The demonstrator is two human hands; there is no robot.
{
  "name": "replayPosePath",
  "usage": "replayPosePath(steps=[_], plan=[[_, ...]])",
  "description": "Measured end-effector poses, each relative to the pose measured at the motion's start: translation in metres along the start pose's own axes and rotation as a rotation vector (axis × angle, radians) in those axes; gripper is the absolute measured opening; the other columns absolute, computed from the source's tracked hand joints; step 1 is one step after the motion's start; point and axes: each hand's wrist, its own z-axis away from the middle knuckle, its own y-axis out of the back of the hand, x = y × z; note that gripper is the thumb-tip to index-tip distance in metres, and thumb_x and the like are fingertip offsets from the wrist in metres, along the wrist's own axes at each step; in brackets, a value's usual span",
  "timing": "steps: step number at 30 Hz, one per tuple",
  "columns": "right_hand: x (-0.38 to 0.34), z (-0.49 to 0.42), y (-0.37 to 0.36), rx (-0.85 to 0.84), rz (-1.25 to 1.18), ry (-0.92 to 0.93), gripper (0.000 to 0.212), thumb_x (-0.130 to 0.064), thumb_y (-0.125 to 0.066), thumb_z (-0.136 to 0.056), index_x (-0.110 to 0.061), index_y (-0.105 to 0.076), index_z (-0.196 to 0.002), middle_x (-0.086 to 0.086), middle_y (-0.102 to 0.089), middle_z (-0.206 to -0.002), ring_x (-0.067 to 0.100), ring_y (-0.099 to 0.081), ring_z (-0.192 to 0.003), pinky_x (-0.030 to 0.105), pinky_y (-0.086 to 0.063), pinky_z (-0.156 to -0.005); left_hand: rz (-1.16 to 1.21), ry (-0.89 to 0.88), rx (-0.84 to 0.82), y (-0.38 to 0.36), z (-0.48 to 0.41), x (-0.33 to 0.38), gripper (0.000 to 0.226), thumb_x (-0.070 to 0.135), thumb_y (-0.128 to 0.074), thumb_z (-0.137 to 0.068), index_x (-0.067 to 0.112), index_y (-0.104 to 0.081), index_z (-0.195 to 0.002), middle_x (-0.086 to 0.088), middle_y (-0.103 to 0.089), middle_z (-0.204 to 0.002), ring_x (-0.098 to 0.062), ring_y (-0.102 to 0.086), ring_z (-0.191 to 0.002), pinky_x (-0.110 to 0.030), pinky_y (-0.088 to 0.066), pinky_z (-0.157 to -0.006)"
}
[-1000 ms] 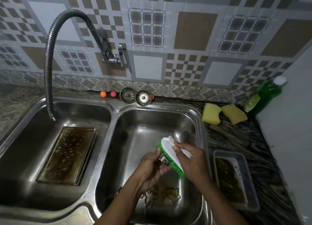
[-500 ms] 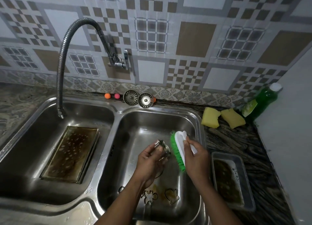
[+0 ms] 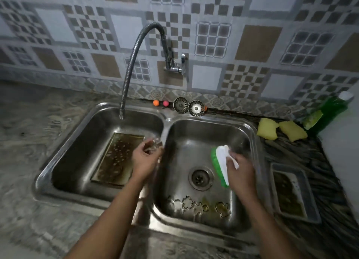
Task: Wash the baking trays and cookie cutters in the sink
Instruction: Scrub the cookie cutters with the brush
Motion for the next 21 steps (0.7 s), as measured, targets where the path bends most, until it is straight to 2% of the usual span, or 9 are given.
replayPosePath(steps=[3,4,6,7,9,13,17,21], plan=[[-0.011,0.018,-0.015,-0.012,-0.013,-0.011,0.03,-0.024,-0.059,-0.095,-0.019,-0.067,-0.123,0.002,-0.066,-0.118,0.025,-0.063,-0.108,0.027,-0.044,-0.083,-0.361,0.04,0.022,0.053,-0.021,-0.026,0.045,0.024,-0.085,-0.076,0.011,-0.071,-0.117,-0.003,-0.073,-0.107,-0.008,-0.063,-0.089,-0.025,-0.051,-0.083],[-0.013,0.024,-0.022,-0.005,-0.02,-0.017,0.031,-0.021,-0.059,-0.095,-0.017,-0.067,-0.124,0.003,-0.066,-0.121,0.025,-0.062,-0.109,0.027,-0.045,-0.085,-0.474,0.121,-0.039,0.067,-0.026,-0.039,0.047,0.029,-0.084,-0.076,0.012,-0.07,-0.117,-0.004,-0.072,-0.108,-0.011,-0.062,-0.091,-0.023,-0.048,-0.081],[-0.016,0.036,-0.035,0.01,-0.031,-0.038,0.032,-0.022,-0.059,-0.094,-0.02,-0.066,-0.125,0.002,-0.064,-0.128,0.023,-0.06,-0.115,0.035,-0.049,-0.095,-0.659,0.267,-0.194,0.089,-0.036,-0.069,0.056,0.047,-0.082,-0.066,0.016,-0.072,-0.112,-0.003,-0.074,-0.104,-0.016,-0.067,-0.088,-0.026,-0.054,-0.08],[-0.017,0.041,-0.043,0.011,-0.03,-0.043,0.032,-0.024,-0.06,-0.094,-0.022,-0.066,-0.126,0.0,-0.062,-0.13,0.022,-0.059,-0.117,0.038,-0.05,-0.098,-0.756,0.292,-0.266,0.097,-0.042,-0.086,0.062,0.056,-0.076,-0.059,0.018,-0.073,-0.108,-0.002,-0.075,-0.101,-0.017,-0.069,-0.085,-0.027,-0.057,-0.078],[-0.023,0.05,-0.056,0.02,-0.022,-0.066,0.033,-0.026,-0.06,-0.094,-0.023,-0.065,-0.126,0.0,-0.062,-0.131,0.019,-0.059,-0.115,0.036,-0.05,-0.095,-0.915,0.276,-0.376,0.107,-0.052,-0.107,0.054,0.057,-0.07,-0.06,0.021,-0.071,-0.1,0.001,-0.074,-0.098,-0.017,-0.067,-0.079,-0.022,-0.052,-0.072],[-0.035,0.057,-0.079,0.066,-0.031,-0.062,0.033,-0.018,-0.062,-0.094,-0.014,-0.066,-0.126,0.002,-0.065,-0.126,0.011,-0.056,-0.106,0.028,-0.045,-0.092,-1.006,0.198,-0.466,0.112,-0.069,-0.112,0.04,0.05,-0.074,-0.067,0.015,-0.073,-0.087,-0.003,-0.074,-0.089,-0.019,-0.069,-0.082,-0.027,-0.051,-0.07],[-0.035,0.063,-0.089,0.083,-0.033,-0.086,0.031,-0.021,-0.062,-0.093,-0.017,-0.067,-0.124,-0.001,-0.066,-0.126,0.015,-0.06,-0.113,0.034,-0.048,-0.099,-0.992,0.169,-0.493,0.117,-0.077,-0.115,0.039,0.049,-0.076,-0.071,0.012,-0.072,-0.084,-0.006,-0.074,-0.086,-0.023,-0.071,-0.084,-0.03,-0.054,-0.071],[-0.046,0.055,-0.084,0.148,-0.037,-0.057,0.031,-0.017,-0.061,-0.093,-0.012,-0.068,-0.123,0.003,-0.068,-0.123,0.017,-0.061,-0.112,0.029,-0.046,-0.097,-0.964,0.068,-0.329,0.105,-0.08,-0.078,0.044,0.048,-0.069,-0.082,0.018,-0.069,-0.114,-0.012,-0.071,-0.111,-0.033,-0.067,-0.103,-0.032,-0.051,-0.081]])
